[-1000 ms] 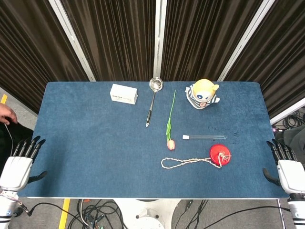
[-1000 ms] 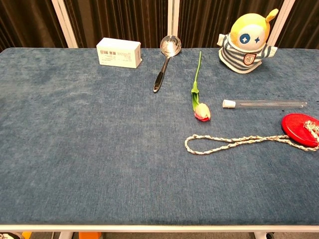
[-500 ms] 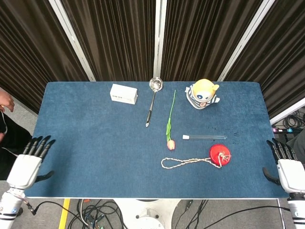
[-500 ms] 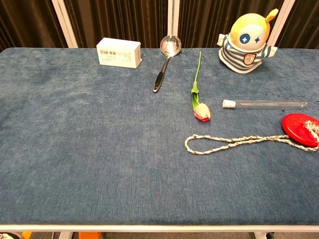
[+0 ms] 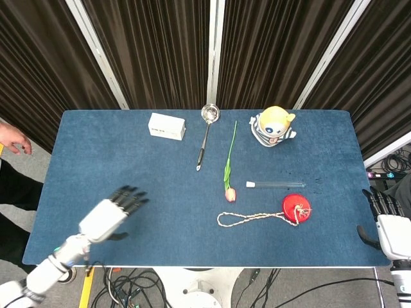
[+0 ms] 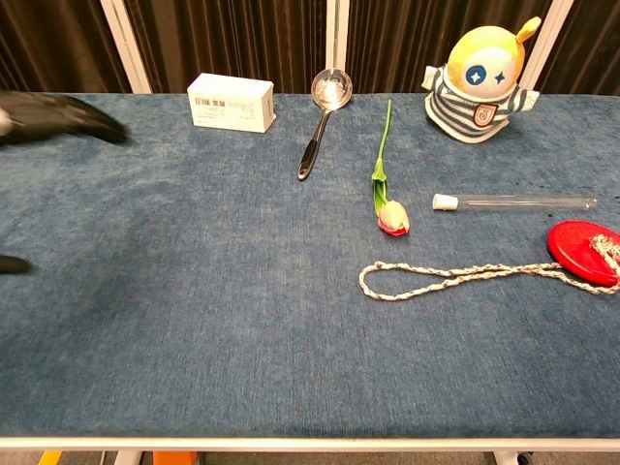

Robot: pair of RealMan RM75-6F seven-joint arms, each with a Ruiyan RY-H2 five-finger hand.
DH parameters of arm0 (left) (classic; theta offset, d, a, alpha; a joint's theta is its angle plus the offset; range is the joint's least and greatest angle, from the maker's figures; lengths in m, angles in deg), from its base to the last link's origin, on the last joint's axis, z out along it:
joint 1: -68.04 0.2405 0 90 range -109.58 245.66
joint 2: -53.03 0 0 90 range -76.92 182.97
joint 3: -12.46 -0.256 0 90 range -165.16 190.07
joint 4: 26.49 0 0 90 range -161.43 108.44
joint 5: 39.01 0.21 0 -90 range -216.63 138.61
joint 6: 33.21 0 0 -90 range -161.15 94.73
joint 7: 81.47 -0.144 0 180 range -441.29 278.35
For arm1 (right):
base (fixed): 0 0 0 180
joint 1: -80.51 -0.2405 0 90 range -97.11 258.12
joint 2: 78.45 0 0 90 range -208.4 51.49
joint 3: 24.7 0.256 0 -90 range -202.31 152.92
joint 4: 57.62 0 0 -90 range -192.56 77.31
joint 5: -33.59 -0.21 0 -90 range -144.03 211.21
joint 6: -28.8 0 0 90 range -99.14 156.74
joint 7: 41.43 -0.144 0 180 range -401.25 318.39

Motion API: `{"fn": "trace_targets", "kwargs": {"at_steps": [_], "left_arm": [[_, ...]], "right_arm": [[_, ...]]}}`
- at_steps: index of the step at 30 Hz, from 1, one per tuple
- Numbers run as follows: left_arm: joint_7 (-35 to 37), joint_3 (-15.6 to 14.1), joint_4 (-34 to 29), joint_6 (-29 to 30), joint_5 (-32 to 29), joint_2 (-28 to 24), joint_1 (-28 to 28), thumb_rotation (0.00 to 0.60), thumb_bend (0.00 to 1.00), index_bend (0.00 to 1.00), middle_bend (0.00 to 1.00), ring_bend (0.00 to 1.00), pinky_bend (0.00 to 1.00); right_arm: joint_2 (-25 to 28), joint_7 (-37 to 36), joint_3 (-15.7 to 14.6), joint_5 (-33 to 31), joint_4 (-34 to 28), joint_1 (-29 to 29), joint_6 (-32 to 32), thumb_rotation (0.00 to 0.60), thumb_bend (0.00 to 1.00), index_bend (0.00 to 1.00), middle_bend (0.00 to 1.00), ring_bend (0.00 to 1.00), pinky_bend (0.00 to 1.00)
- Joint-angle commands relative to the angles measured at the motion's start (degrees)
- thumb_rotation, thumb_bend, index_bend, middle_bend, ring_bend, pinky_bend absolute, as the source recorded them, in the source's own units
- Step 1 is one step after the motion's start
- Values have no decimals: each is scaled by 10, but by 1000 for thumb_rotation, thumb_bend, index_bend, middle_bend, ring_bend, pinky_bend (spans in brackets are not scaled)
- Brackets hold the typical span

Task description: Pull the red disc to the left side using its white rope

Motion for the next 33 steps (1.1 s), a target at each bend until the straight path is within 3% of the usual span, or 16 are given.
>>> {"fn": "trace_targets", "kwargs": {"at_steps": [1,8,18,29,33], "left_arm": [[-7,8,-6,-60,7,42,-52,600,58,113,75,0,87],[4,29,28,-170,-22,129,-143,600,61,112,85,0,87],[21,61,115,-239,-73,233,-227,600,62,112,85,0,87],[45,61,155,-264,-113,268,-274,600,75,113,99,0,87],[47,59,169,-283,-123,276,-294,600,216,112,127,0,87]], "right_arm": [[-2,-6,-1,-2,7,0,4,600,250,0,0,0,0],[-3,-26,1,-6,23,1,5,600,250,0,0,0,0],[-1,-45,2,-8,39,6,1,600,251,0,0,0,0],[-4,-52,4,-9,47,6,3,600,251,0,0,0,0],[-4,-55,5,-10,50,5,3,600,250,0,0,0,0]]}}
